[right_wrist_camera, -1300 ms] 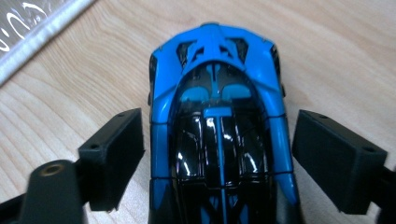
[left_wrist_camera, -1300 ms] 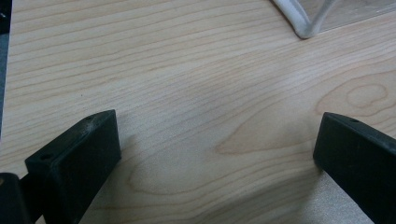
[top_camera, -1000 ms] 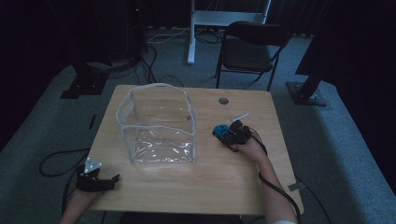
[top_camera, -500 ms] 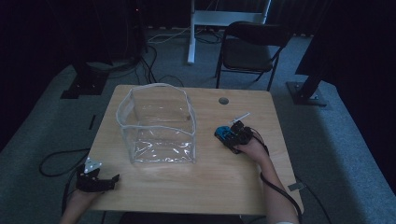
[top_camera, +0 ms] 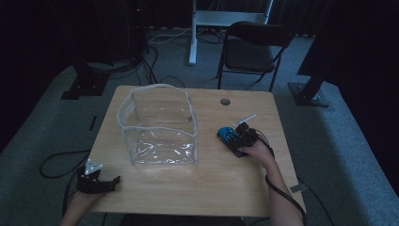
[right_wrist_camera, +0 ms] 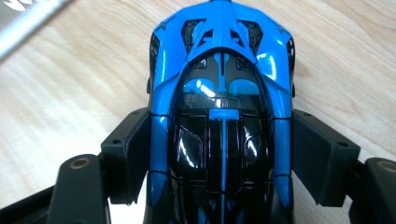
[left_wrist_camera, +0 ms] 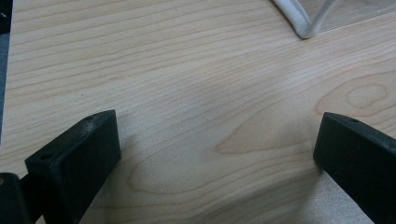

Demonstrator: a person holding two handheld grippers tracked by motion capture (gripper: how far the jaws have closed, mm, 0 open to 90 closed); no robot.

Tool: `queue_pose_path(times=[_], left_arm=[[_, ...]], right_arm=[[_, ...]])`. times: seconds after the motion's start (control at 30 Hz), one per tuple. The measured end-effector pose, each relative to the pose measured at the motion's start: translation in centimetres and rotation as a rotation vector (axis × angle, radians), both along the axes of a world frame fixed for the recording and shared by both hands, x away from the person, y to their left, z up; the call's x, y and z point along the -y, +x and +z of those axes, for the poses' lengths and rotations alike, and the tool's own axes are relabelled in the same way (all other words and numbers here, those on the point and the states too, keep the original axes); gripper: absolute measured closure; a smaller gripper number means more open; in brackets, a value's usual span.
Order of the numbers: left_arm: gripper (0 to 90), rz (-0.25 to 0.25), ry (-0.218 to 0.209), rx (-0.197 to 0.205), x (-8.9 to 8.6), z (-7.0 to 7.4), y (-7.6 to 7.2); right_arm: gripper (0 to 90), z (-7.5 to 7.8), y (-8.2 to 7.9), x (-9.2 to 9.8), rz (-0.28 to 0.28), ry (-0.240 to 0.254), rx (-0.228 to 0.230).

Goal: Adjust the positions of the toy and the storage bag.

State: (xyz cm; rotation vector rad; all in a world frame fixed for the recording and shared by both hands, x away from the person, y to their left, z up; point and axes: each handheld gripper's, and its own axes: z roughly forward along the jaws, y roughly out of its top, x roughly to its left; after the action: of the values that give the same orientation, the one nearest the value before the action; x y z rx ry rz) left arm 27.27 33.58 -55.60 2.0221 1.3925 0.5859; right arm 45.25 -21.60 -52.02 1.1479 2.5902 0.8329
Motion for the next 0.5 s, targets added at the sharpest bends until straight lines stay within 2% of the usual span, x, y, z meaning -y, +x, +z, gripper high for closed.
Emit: queue_pose_path(times=[0.2, 0.5], left_arm=[[1.2, 0.000, 0.000, 0.000, 0.0, 0.0, 0.0], [1.1, 0.001, 0.000, 0.000, 0.0, 0.0, 0.0]], right_arm=[[27.1, 1.1, -0.4, 0.7, -0.001, 0.017, 0.015], [27.1, 2.8, -1.1, 2.1, -0.008, 0.072, 0.044]])
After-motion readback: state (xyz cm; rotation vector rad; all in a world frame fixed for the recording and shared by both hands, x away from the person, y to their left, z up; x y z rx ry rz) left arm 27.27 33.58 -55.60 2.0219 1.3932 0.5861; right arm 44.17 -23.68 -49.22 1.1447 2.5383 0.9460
